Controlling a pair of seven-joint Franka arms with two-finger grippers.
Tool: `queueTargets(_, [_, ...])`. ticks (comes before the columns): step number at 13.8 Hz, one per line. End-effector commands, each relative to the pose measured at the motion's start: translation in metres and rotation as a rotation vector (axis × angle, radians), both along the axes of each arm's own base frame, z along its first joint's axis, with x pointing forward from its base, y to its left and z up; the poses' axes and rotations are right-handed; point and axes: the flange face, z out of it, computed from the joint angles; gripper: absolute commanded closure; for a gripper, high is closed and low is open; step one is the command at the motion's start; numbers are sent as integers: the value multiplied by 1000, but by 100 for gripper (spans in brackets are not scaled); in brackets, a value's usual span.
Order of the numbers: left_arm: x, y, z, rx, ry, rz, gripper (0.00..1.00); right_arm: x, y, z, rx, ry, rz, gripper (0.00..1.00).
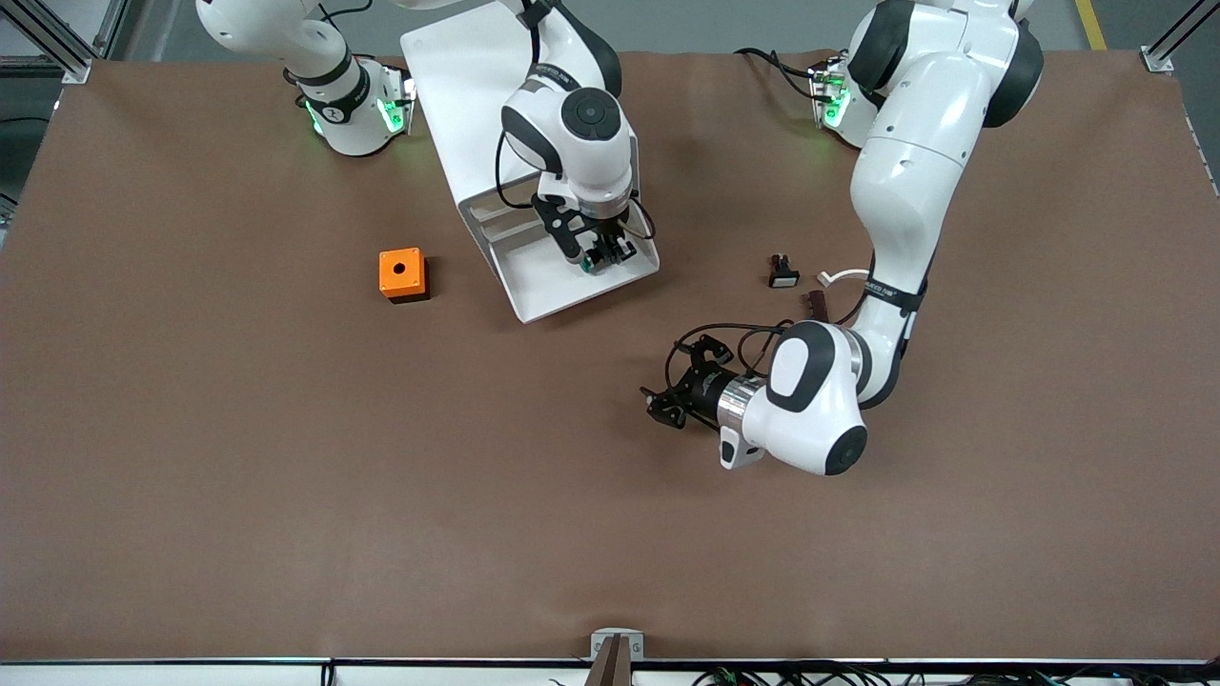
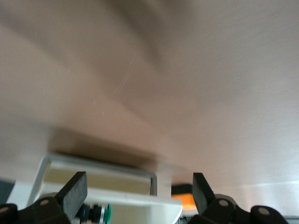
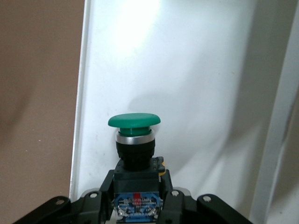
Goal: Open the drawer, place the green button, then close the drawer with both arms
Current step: 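Carry the green button into the open drawer with the right gripper, then release the button in the drawer and withdraw the right gripper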
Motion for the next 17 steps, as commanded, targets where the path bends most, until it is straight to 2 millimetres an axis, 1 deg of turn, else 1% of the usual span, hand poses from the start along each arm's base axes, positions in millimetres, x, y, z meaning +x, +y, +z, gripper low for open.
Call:
queueTargets(1, [8,0,23,46,-152,-37,1,-3,1,-3,-15,0,-43,69])
queueTargets(2, [9,-3,35,65,-200,-53,1,-4,2,-4,-23,-9,-31,9])
queueTargets(3, [9,-8,48,94,-255,-82,1,-7,5,-4,-30,-22,-17,0])
queueTargets(4, [8,-12,56,124,-303,-106,1,-4,4,-2,-30,-24,-21,0])
queueTargets(6, [8,-17,62,176,-374,-150,1,12,1,11,-31,-27,-28,0])
queueTargets(7, [7,-22,69,193,-408,-172,1,29,-3,26,-37,-22,-33,0])
queueTargets(8, [8,-22,72,210,-438,-182,1,43,-7,40,-46,-14,4,0])
queueTargets(9, [9,-22,73,225,-459,-203,1,60,-14,56,-53,-4,49,0])
queueTargets(11, [5,-28,71,246,-482,-245,1,88,-33,79,-68,12,118,0])
queueTargets(12, [2,-31,71,273,-500,-275,1,103,-53,86,-81,34,169,0])
queueTargets(13, [-2,-37,75,301,-525,-309,1,113,-71,98,-88,55,219,0])
queueTargets(15, [-15,-57,78,319,-544,-348,1,141,-123,129,-91,70,323,0])
queueTargets(16, [-19,-62,77,323,-549,-360,1,156,-156,144,-86,86,374,0])
queueTargets(17, [-22,-67,77,325,-551,-370,1,166,-185,159,-74,99,449,0])
